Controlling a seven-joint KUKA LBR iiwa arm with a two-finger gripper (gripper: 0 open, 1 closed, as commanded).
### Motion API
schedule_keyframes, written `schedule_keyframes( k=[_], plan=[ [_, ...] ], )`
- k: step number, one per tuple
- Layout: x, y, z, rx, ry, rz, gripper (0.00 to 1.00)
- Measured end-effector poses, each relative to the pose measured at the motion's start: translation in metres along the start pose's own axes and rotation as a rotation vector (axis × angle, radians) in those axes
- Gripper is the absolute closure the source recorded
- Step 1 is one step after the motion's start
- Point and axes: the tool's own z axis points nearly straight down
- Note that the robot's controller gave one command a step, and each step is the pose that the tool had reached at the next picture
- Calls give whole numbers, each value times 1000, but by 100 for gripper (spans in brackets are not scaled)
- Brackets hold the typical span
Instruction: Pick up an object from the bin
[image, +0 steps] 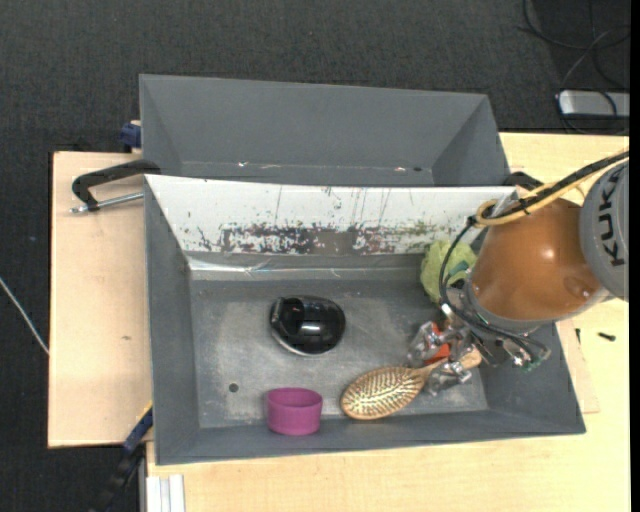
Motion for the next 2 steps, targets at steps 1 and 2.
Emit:
schedule_keyframes(
  k=[1,2],
  plan=[
    [-1,-1,-15,2,-3,0,100],
    [-1,0,-25,3,-3,0,100]
  ],
)
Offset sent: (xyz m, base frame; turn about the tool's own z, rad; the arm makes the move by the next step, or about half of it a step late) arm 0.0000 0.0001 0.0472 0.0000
